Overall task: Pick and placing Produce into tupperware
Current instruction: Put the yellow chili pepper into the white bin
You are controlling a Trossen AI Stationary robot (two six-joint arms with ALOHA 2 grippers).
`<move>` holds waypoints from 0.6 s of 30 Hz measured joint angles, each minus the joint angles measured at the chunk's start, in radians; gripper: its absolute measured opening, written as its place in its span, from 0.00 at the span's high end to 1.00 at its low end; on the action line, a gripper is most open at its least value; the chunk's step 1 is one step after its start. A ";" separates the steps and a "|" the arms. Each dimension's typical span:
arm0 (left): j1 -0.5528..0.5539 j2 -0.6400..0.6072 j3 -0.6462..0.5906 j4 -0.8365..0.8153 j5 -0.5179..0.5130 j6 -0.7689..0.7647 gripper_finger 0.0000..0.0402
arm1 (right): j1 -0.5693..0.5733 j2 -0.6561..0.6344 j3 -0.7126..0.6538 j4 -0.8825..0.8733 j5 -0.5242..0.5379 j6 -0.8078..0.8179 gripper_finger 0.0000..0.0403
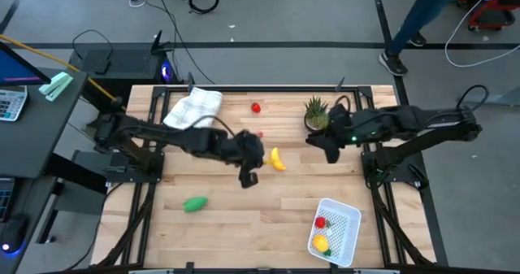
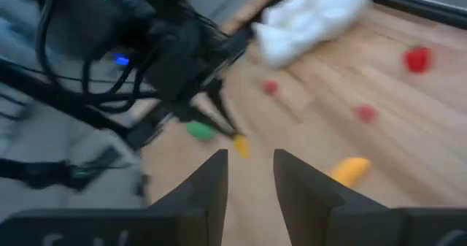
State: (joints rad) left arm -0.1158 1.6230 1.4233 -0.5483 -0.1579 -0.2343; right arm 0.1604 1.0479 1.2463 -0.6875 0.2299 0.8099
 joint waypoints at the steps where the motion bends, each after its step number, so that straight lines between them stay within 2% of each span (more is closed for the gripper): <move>1: 0.009 0.000 0.045 0.000 -0.010 0.035 0.97 | 0.000 -0.009 0.000 0.008 -0.003 0.000 0.70; 6: 0.054 -0.001 0.236 -0.008 -0.026 0.174 0.97 | -0.003 -0.008 0.000 0.047 -0.002 -0.001 0.70; 9: 0.082 -0.002 0.307 -0.018 -0.026 0.218 0.98 | -0.009 0.017 0.000 0.054 -0.002 -0.009 0.68; 13: 0.116 -0.002 0.331 -0.027 -0.025 0.213 0.97 | -0.018 0.055 0.000 0.078 0.000 -0.036 0.61; 18: 0.135 0.000 0.321 -0.039 -0.025 0.194 0.96 | -0.044 0.109 0.000 0.220 0.031 -0.097 0.50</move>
State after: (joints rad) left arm 0.0188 1.6232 1.7440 -0.5871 -0.1833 -0.0402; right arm 0.1169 1.1565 1.2465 -0.4676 0.2607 0.7127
